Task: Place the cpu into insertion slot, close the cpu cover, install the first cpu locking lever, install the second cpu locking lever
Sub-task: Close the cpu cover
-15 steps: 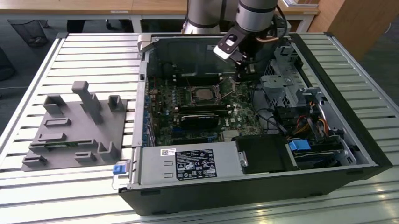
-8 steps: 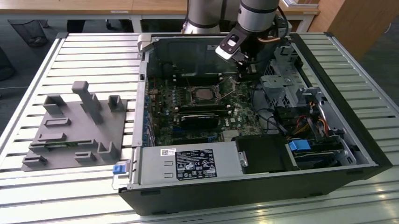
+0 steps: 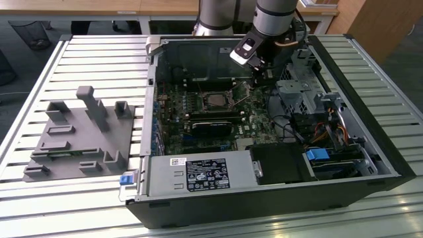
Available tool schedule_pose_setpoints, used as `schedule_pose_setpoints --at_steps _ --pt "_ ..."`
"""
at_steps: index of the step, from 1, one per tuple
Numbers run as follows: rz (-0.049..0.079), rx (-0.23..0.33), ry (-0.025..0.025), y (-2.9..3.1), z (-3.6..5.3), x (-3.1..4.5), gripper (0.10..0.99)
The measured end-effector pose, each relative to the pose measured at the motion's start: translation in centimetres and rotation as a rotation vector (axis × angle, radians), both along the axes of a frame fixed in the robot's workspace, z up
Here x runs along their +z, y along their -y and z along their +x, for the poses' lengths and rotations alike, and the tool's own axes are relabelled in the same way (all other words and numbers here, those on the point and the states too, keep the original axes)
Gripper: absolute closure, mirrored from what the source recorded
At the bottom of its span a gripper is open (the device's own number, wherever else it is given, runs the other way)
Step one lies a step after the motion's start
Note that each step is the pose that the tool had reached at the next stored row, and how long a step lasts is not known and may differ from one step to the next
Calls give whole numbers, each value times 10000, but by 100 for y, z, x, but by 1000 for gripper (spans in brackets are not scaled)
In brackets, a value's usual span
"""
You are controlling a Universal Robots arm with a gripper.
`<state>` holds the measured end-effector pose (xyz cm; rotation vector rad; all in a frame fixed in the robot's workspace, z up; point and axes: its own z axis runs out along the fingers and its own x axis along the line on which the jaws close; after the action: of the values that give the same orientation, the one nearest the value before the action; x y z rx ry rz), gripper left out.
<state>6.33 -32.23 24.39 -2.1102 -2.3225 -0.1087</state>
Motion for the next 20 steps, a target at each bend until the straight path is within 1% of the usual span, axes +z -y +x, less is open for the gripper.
schedule_pose_setpoints --at_steps 3,5,12,20 --pt "-1 1 0 0 0 -38 980" --pt "-1 1 0 0 -1 -51 980" --pt "6 1 0 0 -41 -56 980" --pt "13 1 -1 0 -67 -64 980"
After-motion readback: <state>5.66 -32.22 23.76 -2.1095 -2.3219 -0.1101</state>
